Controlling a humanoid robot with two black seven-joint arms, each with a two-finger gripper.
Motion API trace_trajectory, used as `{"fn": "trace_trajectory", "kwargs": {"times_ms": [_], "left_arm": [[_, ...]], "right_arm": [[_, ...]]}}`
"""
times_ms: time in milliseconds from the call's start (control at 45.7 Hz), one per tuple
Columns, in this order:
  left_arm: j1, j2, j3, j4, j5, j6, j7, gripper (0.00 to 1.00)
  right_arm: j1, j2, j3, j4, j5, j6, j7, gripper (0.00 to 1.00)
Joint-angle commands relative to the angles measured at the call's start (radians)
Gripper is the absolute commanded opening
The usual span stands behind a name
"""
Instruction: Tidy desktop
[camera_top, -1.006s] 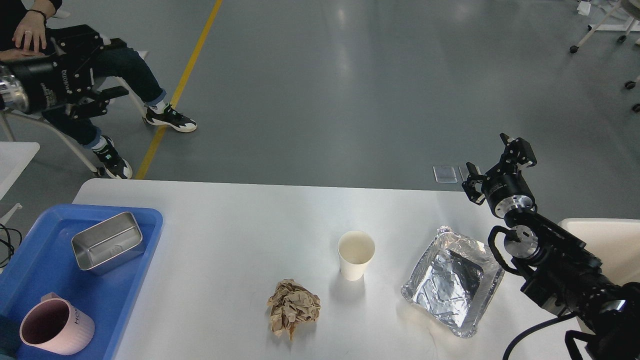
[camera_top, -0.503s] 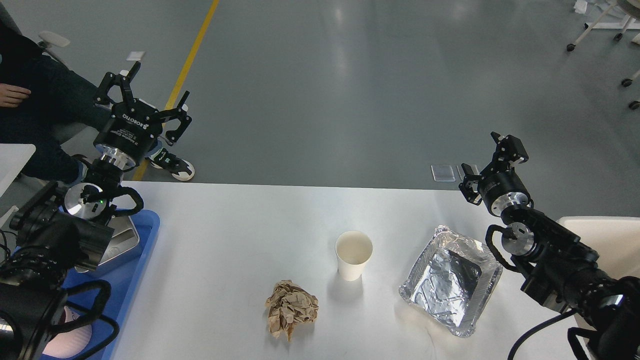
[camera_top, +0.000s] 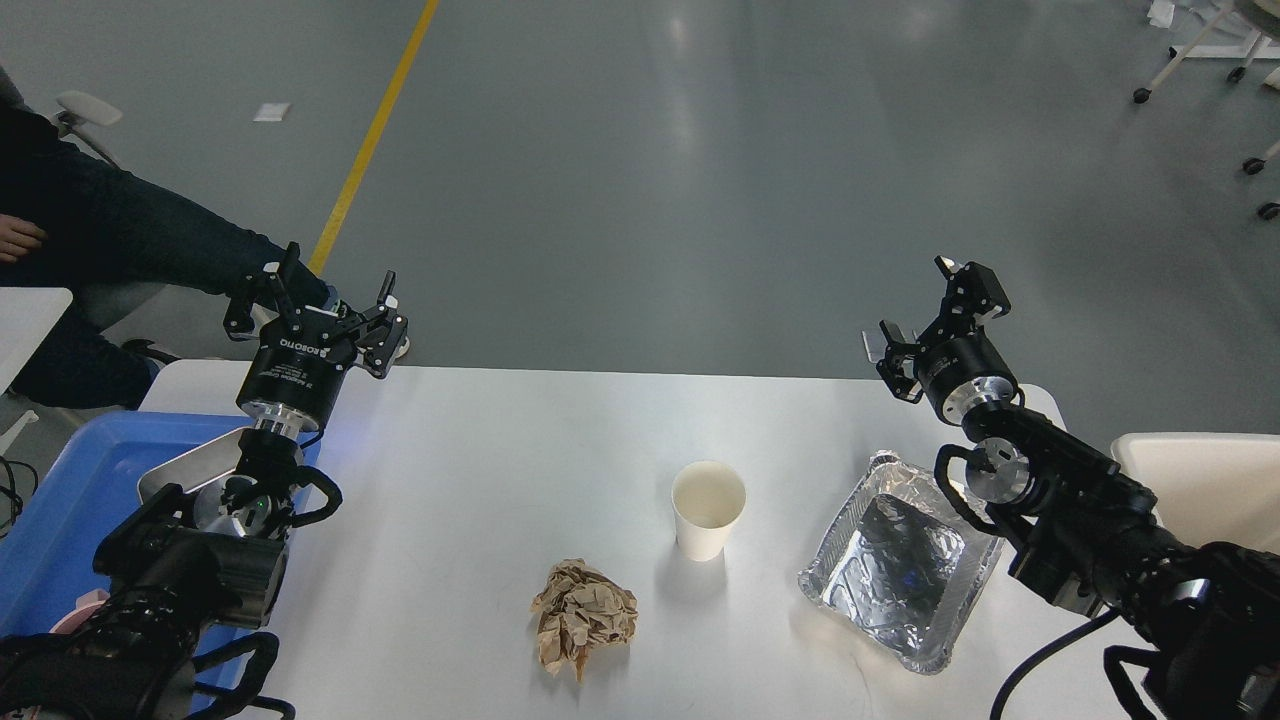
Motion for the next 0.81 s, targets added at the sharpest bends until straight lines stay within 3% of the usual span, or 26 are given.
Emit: {"fn": "trace_trajectory", "kwargs": {"times_ms": [0,87,219,306,416,787], "left_arm": [[0.016,-0.003,0.002,-0.001,0.001,-0.009,0.012,0.98],[0.018,-0.008,0.003,-0.001,0.001,-0.010,0.038,0.98],[0.016,-0.011,0.005,-0.001,0.009,-0.009,0.145,0.98],[0.016,-0.005,0.023,-0.001,0.010,0.002,0.158,0.98],[0.018,0.009,0.042,0.000,0.010,0.005,0.158,0.98],[0.039,0.058,0.145,0.005,0.014,0.004,0.158,0.97]], "right_arm": [[0.040,0.017,-0.145,0.001,-0.139,-0.004,0.002,1.00],[0.064,0.013,-0.248,0.016,-0.232,-0.002,0.000,1.00],[0.097,-0.024,-0.367,0.075,-0.350,-0.002,0.002,1.00],[0.117,-0.095,-0.429,0.159,-0.440,-0.002,0.002,1.00],[0.123,-0.262,-0.461,0.372,-0.548,-0.004,0.004,1.00],[0.118,-1.004,-0.467,1.088,-0.960,-0.005,0.005,1.00]]}}
